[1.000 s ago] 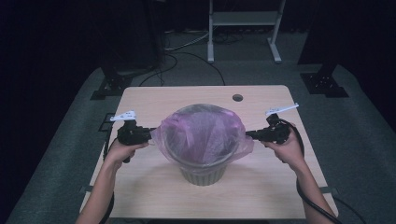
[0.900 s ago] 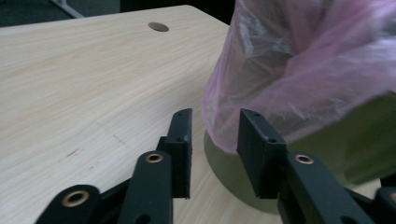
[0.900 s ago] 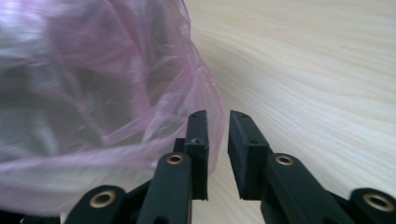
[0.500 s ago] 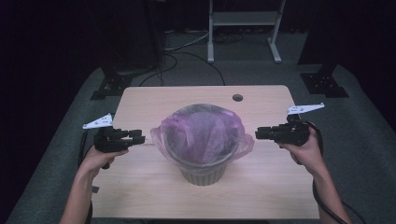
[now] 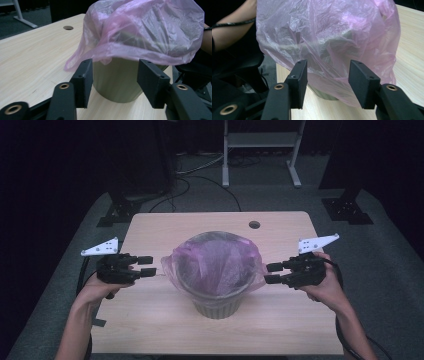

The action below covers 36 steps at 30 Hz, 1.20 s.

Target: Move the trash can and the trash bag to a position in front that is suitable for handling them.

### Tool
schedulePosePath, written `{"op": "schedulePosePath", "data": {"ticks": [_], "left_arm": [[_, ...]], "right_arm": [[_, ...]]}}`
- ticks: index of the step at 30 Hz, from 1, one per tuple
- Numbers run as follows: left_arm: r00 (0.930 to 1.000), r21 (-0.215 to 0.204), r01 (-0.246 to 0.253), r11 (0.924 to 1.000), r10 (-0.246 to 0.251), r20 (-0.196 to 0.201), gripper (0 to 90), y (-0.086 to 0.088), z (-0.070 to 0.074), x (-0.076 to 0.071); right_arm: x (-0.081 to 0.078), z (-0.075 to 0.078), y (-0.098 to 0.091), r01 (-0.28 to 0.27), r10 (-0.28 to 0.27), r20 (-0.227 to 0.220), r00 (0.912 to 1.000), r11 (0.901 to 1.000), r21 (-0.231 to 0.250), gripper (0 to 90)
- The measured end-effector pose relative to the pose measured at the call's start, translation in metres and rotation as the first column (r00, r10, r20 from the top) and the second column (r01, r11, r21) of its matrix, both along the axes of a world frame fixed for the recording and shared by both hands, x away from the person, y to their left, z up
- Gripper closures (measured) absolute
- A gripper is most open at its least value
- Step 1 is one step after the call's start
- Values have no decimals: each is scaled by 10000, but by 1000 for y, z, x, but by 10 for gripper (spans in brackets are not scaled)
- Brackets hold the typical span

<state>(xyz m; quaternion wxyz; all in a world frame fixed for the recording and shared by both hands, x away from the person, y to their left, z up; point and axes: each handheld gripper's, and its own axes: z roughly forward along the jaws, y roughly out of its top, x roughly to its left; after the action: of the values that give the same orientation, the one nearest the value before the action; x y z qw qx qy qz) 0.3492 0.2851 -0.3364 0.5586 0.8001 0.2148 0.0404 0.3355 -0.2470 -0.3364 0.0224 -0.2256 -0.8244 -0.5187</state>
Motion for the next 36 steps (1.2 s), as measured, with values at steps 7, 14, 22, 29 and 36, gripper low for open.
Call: {"op": "schedulePosePath", "data": {"ticks": [7, 14, 22, 29, 36], "left_arm": [[9988, -19, 476, 9989, -476, -93, 364, -15, 8, 5], [9966, 257, 826, 9963, -828, 44, 308, -29, 14, 7], [9925, 539, 1222, 9910, -1216, -144, 313, -42, 8, 9], [9876, 621, 1565, 9857, -1554, -211, 400, -49, 3, 10], [9840, 672, 1776, 9818, -1781, 18, 520, -50, 8, 7]], "right_arm": [[-1, 2, 8, -280, 281, 73, 9996, 9994, -197, 463], [-4, 7, 17, -461, 476, 322, 9983, 9978, -479, 458], [-4, 6, 26, -537, 575, 490, 9971, 9957, -761, 459], [-6, 6, 31, -667, 726, 581, 9957, 9930, -979, 498], [-8, 7, 34, -782, 875, 676, 9939, 9885, -1294, 597]]}}
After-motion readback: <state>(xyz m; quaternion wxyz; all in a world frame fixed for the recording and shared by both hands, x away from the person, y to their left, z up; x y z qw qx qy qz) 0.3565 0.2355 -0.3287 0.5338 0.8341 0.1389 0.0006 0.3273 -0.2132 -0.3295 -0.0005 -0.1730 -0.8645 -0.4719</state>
